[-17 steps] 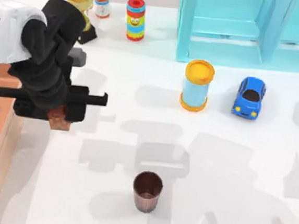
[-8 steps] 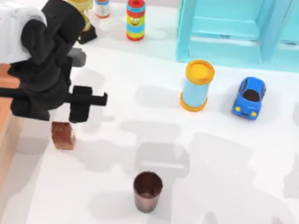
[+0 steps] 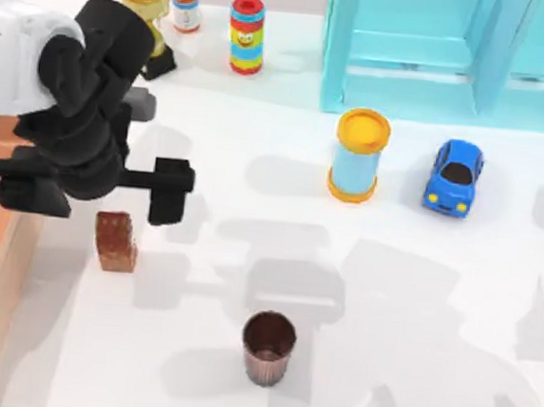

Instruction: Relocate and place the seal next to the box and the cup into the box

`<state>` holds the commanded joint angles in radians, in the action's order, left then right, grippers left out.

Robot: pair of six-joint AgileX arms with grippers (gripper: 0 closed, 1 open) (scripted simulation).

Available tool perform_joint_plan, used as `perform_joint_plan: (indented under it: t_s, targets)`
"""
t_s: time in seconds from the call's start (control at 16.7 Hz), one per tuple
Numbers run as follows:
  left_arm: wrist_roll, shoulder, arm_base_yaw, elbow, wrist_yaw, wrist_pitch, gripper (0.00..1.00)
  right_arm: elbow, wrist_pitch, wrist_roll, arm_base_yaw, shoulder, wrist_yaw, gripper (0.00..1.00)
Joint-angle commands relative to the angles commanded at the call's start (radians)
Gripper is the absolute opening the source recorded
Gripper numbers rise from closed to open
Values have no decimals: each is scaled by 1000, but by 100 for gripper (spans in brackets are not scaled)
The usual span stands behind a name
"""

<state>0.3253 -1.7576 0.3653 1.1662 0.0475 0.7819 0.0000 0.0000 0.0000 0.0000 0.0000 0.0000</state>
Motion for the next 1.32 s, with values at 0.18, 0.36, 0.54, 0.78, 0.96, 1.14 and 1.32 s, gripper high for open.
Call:
perform_joint_plan:
  t_s: [0.18, 0.36, 0.54, 0.78, 0.96, 1.14, 1.32]
  targets:
    - [0, 0, 0, 0, 0, 0, 100, 0, 0, 0, 0, 0, 0, 100]
    - [0, 1, 4, 16, 0, 16, 100, 0, 0, 0, 0, 0, 0, 100]
    - [3, 16, 4, 104, 4, 107, 100, 0, 0, 0, 0, 0, 0, 100]
    - [5, 41, 5, 248, 4, 287, 100, 0, 0, 0, 0, 0, 0, 100]
    - [5, 55, 6, 325, 1, 381, 100, 0, 0, 0, 0, 0, 0, 100]
    - [5, 59, 6, 334, 1, 393, 100, 0, 0, 0, 0, 0, 0, 100]
    - [7, 53, 6, 334, 1, 391, 100, 0, 0, 0, 0, 0, 0, 100]
